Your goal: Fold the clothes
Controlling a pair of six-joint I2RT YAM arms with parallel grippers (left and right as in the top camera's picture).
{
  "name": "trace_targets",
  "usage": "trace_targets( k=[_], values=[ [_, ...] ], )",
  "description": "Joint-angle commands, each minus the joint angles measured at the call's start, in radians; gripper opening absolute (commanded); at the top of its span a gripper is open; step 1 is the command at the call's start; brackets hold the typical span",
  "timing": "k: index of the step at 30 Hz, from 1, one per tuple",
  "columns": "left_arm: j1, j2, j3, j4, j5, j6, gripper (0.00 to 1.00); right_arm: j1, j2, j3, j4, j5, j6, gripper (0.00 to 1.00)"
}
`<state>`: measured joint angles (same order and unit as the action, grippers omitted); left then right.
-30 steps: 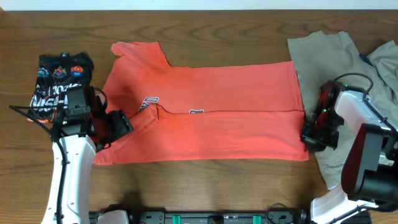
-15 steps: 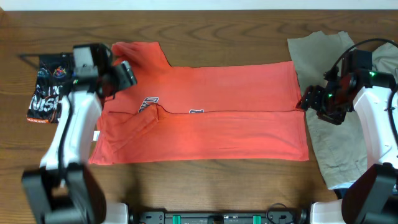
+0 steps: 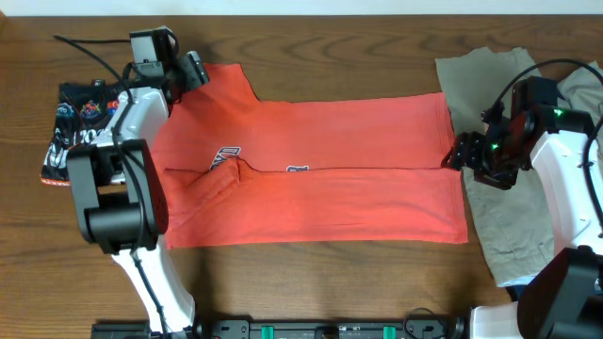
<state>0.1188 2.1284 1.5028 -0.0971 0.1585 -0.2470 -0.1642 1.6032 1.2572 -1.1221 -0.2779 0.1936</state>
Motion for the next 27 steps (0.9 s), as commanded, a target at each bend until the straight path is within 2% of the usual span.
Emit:
trace_targets(
  k=[1, 6, 10, 20, 23, 24, 25, 26, 27],
  values=[
    [0.043, 0.055, 0.021, 0.026, -0.089, -0.061, 0.79, 0.008, -0.002, -0.010, -0.007, -0.010, -0.016, 0.73],
    [0.079, 0.110, 0.021, 0.077, -0.034, -0.110, 0.79, 0.008, -0.002, -0.010, -0.004, -0.010, -0.016, 0.73],
    [0.077, 0.128, 0.021, 0.123, 0.041, -0.110, 0.73, 0.008, -0.002, -0.010, 0.011, -0.010, -0.015, 0.70],
    [0.037, 0.128, 0.022, 0.178, 0.066, -0.109, 0.70, 0.008, -0.002, -0.010, 0.020, -0.010, -0.015, 0.69],
    [0.028, 0.128, 0.022, 0.178, 0.066, -0.109, 0.56, 0.008, -0.002, -0.010, 0.024, -0.010, -0.015, 0.67],
    [0.027, 0.128, 0.022, 0.179, 0.066, -0.109, 0.42, 0.008, -0.002, -0.010, 0.027, -0.010, -0.015, 0.67],
    [0.027, 0.128, 0.022, 0.178, 0.066, -0.109, 0.20, 0.008, -0.002, -0.010, 0.032, -0.010, -0.015, 0.66],
    [0.027, 0.128, 0.022, 0.178, 0.066, -0.109, 0.10, 0.008, -0.002, -0.010, 0.041, -0.010, -0.016, 0.66],
    [0.029, 0.127, 0.022, 0.179, 0.066, -0.109, 0.06, 0.008, -0.001, -0.010, 0.054, -0.006, -0.016, 0.67]
  ],
)
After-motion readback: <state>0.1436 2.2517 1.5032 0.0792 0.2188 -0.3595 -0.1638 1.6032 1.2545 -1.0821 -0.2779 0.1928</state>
